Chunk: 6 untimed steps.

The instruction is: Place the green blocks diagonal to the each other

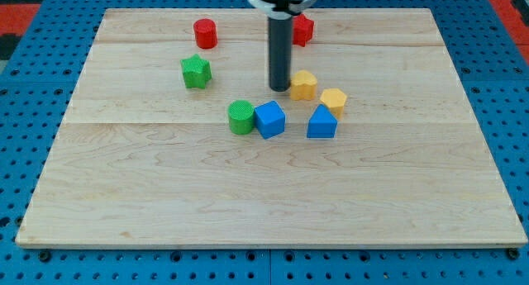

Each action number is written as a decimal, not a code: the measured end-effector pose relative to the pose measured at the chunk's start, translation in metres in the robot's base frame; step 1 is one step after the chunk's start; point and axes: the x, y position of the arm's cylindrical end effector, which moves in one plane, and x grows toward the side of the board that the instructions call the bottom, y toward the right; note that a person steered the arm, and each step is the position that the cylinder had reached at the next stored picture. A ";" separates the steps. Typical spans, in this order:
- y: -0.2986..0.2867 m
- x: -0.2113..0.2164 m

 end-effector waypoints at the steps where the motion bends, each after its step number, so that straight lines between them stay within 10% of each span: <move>1: 0.006 0.000; 4: -0.058 -0.008; 6: -0.142 0.091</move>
